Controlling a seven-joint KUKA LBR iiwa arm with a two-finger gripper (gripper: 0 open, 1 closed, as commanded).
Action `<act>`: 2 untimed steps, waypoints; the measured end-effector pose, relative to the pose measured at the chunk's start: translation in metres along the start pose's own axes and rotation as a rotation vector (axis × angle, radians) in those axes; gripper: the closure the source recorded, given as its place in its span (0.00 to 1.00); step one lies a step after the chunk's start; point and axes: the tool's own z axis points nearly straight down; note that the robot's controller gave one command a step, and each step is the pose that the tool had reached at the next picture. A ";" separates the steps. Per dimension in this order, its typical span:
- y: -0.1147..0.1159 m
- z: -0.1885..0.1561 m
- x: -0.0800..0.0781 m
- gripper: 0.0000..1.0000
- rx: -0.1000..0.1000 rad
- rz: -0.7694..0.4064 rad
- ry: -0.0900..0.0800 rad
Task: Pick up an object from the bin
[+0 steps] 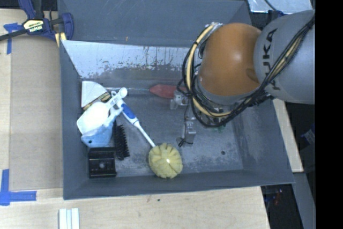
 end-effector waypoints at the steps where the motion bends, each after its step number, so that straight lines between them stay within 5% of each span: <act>1: 0.000 -0.004 -0.002 0.00 0.000 0.002 -0.008; 2: 0.015 0.094 0.015 0.00 -0.002 0.138 -0.011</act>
Offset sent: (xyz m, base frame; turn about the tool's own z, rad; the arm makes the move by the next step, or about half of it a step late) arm -0.0175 0.0159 -0.0956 0.1371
